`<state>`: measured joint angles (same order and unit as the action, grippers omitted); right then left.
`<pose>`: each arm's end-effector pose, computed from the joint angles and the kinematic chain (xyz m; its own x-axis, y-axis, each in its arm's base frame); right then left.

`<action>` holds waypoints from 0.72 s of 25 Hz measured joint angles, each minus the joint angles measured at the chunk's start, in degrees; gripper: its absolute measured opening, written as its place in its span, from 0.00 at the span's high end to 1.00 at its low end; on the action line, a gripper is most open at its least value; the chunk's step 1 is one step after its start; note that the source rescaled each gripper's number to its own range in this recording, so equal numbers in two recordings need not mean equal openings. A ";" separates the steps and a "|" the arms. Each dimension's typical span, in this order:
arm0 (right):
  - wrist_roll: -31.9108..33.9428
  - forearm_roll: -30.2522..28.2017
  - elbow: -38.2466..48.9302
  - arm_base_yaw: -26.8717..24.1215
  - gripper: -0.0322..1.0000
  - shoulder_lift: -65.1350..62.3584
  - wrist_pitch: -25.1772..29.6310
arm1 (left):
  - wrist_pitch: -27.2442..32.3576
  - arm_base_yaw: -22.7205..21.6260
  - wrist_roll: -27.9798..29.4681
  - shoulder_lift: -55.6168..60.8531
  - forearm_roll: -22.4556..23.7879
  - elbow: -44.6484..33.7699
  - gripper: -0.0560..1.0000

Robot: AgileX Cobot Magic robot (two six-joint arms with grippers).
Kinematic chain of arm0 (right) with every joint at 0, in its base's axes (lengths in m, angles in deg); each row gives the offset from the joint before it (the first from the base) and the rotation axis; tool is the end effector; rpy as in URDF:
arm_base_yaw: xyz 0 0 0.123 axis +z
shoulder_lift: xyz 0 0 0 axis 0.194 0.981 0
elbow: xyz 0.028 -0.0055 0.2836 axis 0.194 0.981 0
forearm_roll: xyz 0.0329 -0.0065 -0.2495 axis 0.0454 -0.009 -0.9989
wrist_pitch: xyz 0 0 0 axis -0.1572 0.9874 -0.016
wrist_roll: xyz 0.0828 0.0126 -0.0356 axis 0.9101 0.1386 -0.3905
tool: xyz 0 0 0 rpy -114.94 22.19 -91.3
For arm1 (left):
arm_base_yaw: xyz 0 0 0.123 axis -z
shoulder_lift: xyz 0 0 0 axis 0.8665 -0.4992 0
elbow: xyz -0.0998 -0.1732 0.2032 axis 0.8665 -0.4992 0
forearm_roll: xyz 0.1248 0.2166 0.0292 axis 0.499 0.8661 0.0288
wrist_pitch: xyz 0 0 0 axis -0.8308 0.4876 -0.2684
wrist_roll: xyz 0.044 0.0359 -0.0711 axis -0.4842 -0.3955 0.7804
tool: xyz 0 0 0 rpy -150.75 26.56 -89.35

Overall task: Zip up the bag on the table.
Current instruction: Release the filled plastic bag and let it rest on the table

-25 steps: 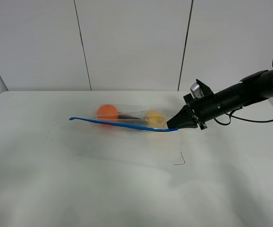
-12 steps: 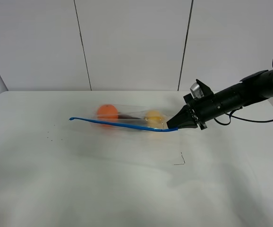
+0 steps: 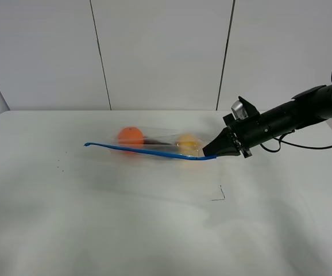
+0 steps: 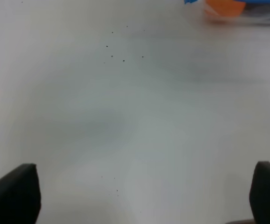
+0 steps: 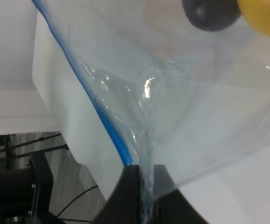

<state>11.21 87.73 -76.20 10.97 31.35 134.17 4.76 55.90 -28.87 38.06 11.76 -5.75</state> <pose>0.3732 0.0775 0.1517 -0.9664 -0.1137 -0.2304 -0.2563 0.4869 0.8350 -0.0054 -0.0057 0.2773 -0.4445 0.1080 -0.8892 0.0421 0.9941 0.0997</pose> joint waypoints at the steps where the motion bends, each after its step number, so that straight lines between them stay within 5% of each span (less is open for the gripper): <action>1: 0.05 0.07 0.00 0.00 0.94 0.00 0.00 | 0.00 0.00 0.00 0.00 0.00 0.00 0.00; 3: 0.52 0.14 0.00 0.00 0.81 0.00 0.00 | 0.00 0.00 0.00 0.00 0.00 0.00 0.00; 6: 1.05 0.25 0.00 0.00 0.31 0.00 0.00 | 0.00 0.00 0.00 0.00 0.00 0.00 0.00; 8: 1.11 0.25 0.00 0.00 0.11 0.00 0.00 | 0.00 0.00 0.00 0.00 0.00 0.00 0.00; 11: 1.64 0.25 0.00 0.00 0.03 0.00 -0.19 | 0.00 0.00 0.00 0.00 0.00 0.00 0.00; 18: 2.77 1.13 0.00 0.00 0.00 0.00 -1.35 | 0.00 0.00 0.00 0.00 0.00 0.00 0.00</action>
<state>13.98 88.86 -76.20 10.97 31.35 132.82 4.76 55.90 -28.87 38.06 11.76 -5.75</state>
